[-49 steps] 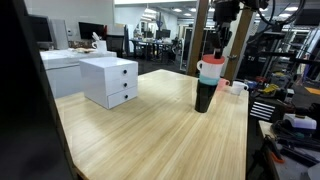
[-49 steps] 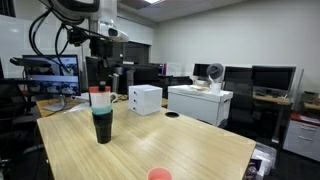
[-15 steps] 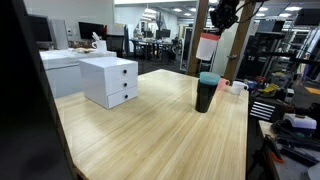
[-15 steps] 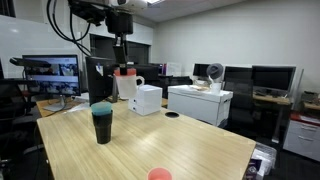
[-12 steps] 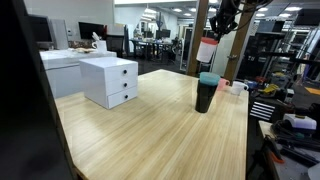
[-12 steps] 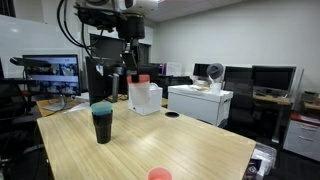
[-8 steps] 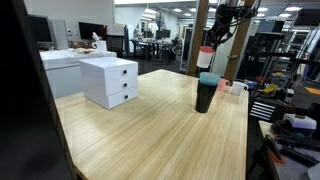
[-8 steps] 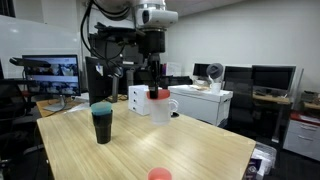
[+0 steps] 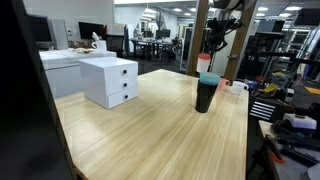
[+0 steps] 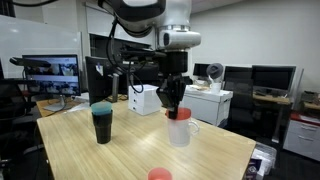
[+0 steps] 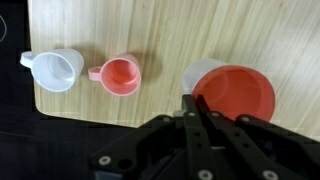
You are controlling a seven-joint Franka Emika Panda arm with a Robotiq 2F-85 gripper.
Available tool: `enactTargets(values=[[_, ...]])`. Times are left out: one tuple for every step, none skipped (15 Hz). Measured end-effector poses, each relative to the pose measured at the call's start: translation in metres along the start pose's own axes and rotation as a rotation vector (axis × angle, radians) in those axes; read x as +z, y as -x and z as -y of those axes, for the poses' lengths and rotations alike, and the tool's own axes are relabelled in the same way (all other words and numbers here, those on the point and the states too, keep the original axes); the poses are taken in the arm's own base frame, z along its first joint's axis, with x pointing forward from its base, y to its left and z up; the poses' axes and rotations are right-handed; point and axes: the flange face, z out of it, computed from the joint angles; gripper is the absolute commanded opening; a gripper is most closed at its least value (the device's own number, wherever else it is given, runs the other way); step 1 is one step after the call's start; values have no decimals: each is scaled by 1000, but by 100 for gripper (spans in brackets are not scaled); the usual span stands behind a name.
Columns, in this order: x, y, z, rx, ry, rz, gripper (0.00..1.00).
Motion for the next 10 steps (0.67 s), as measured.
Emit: enactTargets(values=[[8,-7,-1,22,5,12,4],[17,-13,-3,45,10,27,4],[25,-20,-5,68,15,41,4],[33,-26,-8,89,20,55,4],[42,-32,-11,110,28,69,4],[50,-38,-14,125,36,81,4],[56,-43,-16,136,41,93,4],[61,-47,-18,139,45,100,4],[65,-51,-19,138,45,106,4],[69,-54,-19,132,44,110,4]])
